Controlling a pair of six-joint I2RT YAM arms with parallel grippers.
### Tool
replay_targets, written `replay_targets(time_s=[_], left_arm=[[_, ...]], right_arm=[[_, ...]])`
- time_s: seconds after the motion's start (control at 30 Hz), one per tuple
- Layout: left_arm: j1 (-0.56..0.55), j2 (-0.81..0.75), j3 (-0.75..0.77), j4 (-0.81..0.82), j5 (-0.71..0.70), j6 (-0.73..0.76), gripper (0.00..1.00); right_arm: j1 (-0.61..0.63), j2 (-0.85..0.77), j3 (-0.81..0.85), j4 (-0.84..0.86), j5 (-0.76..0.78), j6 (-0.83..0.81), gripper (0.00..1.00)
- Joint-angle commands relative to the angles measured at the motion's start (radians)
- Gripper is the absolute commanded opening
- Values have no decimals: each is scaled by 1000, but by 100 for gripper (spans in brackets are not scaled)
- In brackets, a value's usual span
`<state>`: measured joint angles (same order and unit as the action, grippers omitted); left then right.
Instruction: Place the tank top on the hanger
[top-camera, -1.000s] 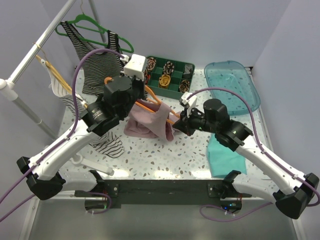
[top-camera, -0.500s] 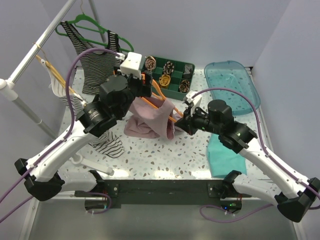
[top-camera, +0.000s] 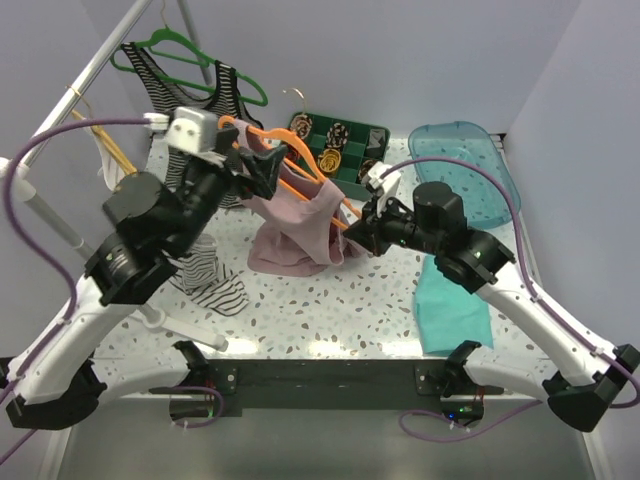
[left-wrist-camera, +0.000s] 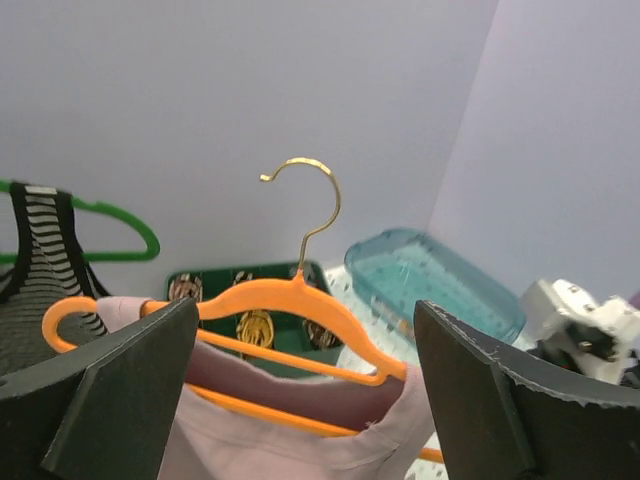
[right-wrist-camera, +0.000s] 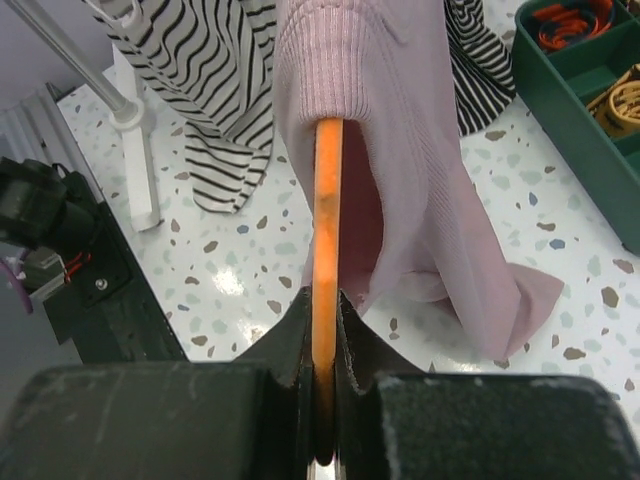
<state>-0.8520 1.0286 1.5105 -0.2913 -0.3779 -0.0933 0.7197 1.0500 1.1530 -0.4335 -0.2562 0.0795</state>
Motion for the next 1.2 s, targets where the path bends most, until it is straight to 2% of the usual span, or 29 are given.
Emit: replay_targets(time_s=[0.0,0.3,0.63,0.83,1.17], left_arm=[[2,-96,17,180,43,21,94],[1,-217,46,339,-13,75,94],[1,-249,77,363,-27,114,94],[2,-275,68,380,-49,129,94],[2,-257,146,328,-46,153,94]], right_arm=[[44,77,192,30,-20,-37,0],[144,341,603,-154,54,-66,0],[156,642,1081,-301,46,-46,0],[167,746,1180,-258,34,-69,0],[210,900,1281,-154,5,-101,0]])
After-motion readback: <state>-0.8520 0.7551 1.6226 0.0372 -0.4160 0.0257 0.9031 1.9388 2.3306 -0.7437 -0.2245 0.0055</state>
